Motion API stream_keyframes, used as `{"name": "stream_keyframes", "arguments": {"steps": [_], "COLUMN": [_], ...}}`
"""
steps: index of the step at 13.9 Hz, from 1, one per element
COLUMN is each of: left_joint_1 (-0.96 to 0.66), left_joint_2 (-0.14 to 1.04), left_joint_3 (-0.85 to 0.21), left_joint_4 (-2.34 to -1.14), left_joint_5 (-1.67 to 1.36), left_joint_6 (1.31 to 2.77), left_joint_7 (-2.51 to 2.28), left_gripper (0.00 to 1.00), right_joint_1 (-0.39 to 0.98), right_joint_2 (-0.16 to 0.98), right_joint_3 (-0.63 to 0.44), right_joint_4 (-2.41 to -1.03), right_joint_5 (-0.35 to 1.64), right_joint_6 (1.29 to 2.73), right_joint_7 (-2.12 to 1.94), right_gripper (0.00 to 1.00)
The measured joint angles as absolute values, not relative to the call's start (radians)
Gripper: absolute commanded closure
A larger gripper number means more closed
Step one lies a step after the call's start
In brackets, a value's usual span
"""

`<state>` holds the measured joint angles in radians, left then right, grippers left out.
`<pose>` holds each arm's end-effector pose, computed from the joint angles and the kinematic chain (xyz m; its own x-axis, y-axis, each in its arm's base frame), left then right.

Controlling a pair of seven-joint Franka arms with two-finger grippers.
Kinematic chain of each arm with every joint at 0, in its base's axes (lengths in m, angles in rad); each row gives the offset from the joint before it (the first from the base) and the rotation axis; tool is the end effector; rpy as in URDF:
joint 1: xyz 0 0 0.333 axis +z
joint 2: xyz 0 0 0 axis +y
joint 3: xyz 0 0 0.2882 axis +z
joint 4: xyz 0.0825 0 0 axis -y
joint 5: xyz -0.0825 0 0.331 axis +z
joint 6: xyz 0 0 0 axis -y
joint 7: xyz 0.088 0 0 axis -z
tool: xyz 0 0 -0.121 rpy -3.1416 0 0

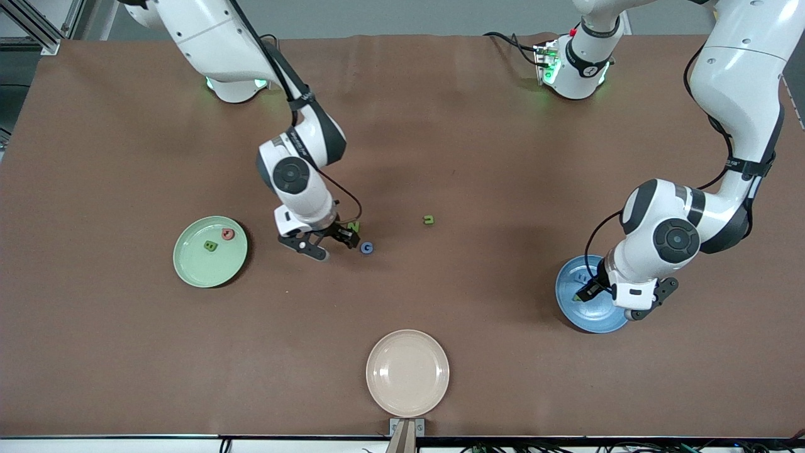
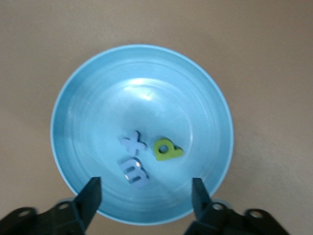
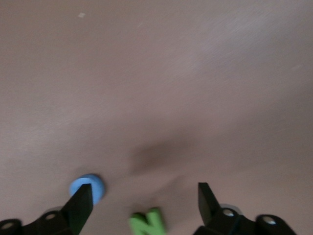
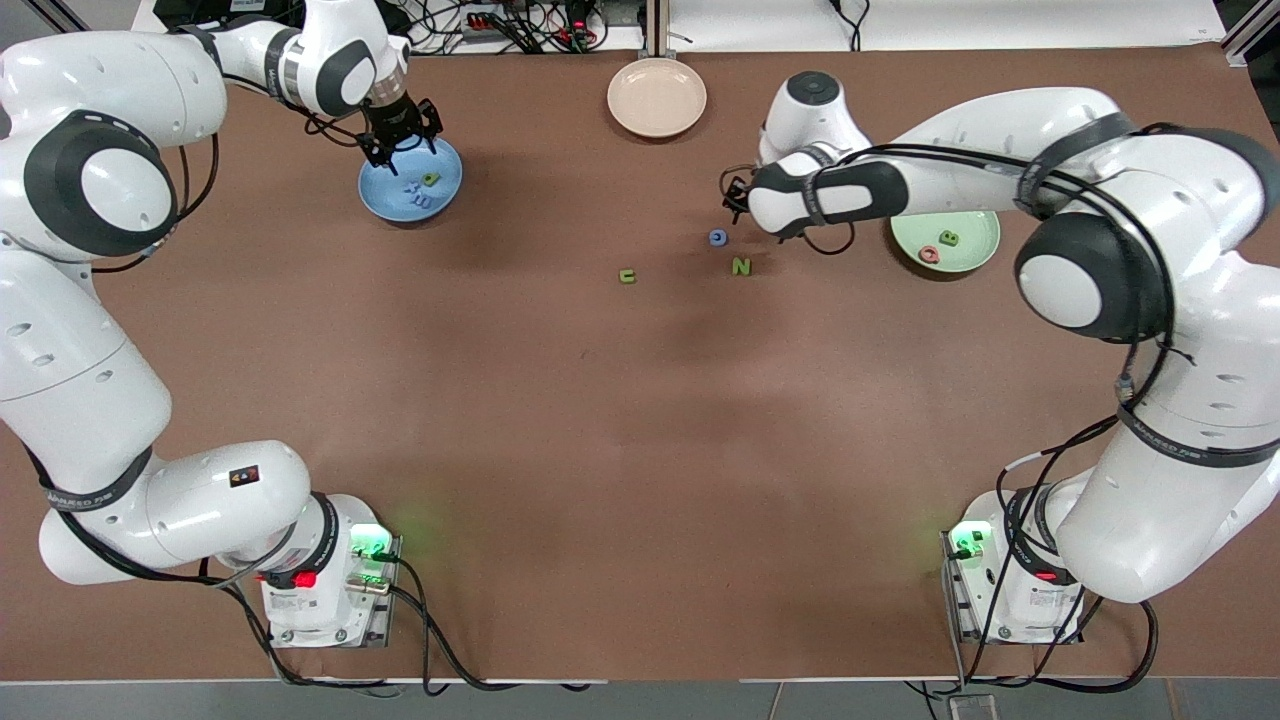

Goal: Sort upper and lower case letters into plates
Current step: 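Grasp the blue C with the right gripper while the left gripper reaches the u, then place the C on the green plate while the left gripper grasps the u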

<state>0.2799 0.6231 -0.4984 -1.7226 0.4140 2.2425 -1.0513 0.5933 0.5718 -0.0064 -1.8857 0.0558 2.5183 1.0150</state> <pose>0.6061 -0.0892 0.2545 0.7971 0.6033 0.0267 0.6038 -0.7967 -0.0265 0.4942 0.3289 0.2109 0.8909 -0.4542 0.0047 -0.4529 -0.8890 -0.0678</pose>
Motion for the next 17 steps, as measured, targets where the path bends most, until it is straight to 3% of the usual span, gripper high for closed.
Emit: {"name": "stream_keyframes", "arguments": {"steps": [3,6,10,13,14,17], "left_joint_1": [0.264,0.134,-0.061,-0.151,-0.173,-0.208], "left_joint_2": [0.623,0.629,0.686,0.729,0.737,0.740], "left_joint_3": [-0.573,-0.601,-0.599,-0.597,-0.596,-0.595], "left_joint_4": [-1.726,-1.737,-1.750,-1.758,-1.758,-1.761], "left_joint_5": [0.414,0.414,0.414,0.414,0.414,0.414], "left_joint_6": [2.238,2.220,2.256,2.323,2.329,2.335], "left_joint_7": [-1.167,-1.376,-1.626,-1.787,-1.821,-1.881], "left_gripper": [0.00,0.00,0.01,0.07,0.10,0.17], "right_joint_1": [0.633,0.654,0.667,0.667,0.667,0.667], "right_joint_2": [0.657,0.699,0.718,0.717,0.717,0.715], "right_joint_3": [-0.007,-0.007,-0.008,-0.010,-0.010,-0.017], "right_joint_4": [-1.786,-1.739,-1.722,-1.718,-1.717,-1.712], "right_joint_5": [0.056,0.055,0.053,0.050,0.044,0.032], "right_joint_6": [2.518,2.518,2.516,2.508,2.507,2.501], "right_joint_7": [1.108,1.149,1.160,1.161,1.161,1.155], "right_gripper": [0.22,0.28,0.54,0.95,1.00,1.00]}}
